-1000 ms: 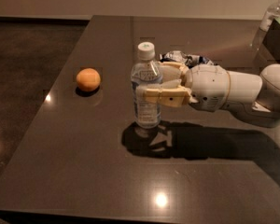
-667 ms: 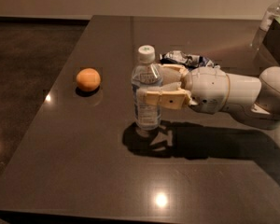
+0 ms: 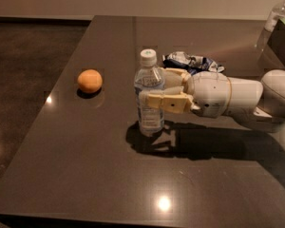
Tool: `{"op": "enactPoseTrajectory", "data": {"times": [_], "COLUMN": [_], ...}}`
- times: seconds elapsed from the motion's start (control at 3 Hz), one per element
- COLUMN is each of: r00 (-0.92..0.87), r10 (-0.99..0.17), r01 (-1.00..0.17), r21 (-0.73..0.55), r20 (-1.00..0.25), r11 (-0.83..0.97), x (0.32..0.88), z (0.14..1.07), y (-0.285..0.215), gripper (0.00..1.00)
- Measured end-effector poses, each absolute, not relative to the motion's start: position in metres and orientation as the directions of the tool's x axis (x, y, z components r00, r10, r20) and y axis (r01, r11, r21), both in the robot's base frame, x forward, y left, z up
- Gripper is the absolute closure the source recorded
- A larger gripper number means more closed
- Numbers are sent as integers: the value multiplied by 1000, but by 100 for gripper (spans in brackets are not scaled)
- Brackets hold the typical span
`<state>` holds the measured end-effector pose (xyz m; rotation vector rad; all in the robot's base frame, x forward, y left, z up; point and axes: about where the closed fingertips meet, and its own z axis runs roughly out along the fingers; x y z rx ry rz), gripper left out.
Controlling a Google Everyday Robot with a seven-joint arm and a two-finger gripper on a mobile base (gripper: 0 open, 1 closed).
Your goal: Place blue plastic bottle upright
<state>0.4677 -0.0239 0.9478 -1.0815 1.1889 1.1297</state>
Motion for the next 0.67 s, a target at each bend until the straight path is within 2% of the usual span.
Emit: {"op": "enactPoseTrajectory", "data": {"times": [0.33, 0.67], "r00": [27, 24], "r10": [65, 59], "r01": [-993, -993], "r21": [-19, -16], "r20": [-998, -998], "r11": [118, 118], "x": [468, 468], "z": [942, 941], "y": [-24, -24], "gripper": [7, 0]}}
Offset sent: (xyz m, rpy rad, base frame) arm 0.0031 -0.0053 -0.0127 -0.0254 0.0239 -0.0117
